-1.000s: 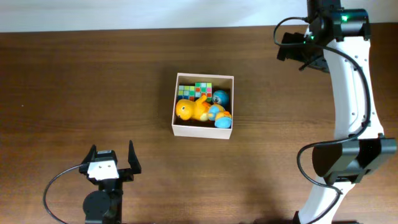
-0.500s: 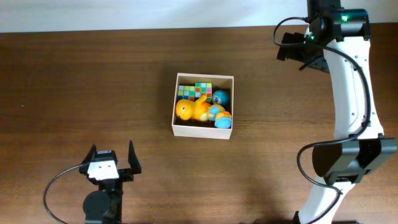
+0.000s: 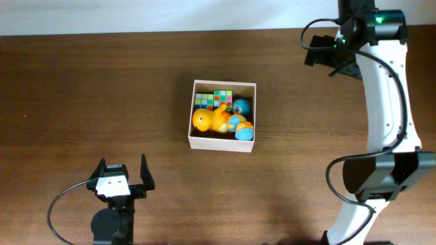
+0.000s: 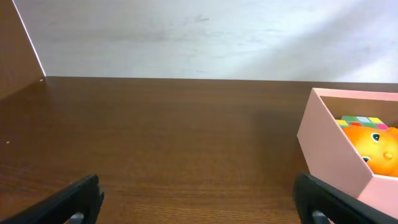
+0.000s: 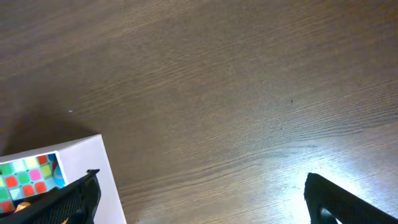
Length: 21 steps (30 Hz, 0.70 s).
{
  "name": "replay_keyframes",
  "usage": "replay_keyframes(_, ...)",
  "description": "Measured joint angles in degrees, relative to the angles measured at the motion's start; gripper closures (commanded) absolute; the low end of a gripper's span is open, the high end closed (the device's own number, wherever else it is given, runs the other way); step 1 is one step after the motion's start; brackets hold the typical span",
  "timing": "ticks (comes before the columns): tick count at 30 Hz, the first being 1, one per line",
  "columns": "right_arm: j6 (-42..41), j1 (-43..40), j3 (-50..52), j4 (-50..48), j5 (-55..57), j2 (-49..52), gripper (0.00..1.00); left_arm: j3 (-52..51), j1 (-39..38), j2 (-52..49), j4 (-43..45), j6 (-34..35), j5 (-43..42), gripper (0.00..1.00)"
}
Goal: Pack container
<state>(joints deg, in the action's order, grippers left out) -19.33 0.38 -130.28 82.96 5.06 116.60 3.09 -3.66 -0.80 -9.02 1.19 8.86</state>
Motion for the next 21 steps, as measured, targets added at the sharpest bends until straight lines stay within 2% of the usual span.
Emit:
replay_keyframes(5,0.0,2.4,0.0,0.0,0.0,-5.1,0.01,0.0,0.0,0.0,0.0,0.0,0.0,0.01)
replay_keyframes(11,0.0,5.1,3.8,-0.9,-0.2,-18.9,0.01,0.0,0.0,0.0,0.0,0.0,0.0,0.01)
replay_keyframes(15,0.0,4.9,18.4,-4.3,-0.2,-32.0,0.01,0.0,0.0,0.0,-0.1,0.0,0.0,0.01)
replay_keyframes(21,0.0,1.5,47.6,-4.9,-0.2,-48.3,0.01,-0.1,0.0,0.1,-0.1,0.0,0.0,0.01)
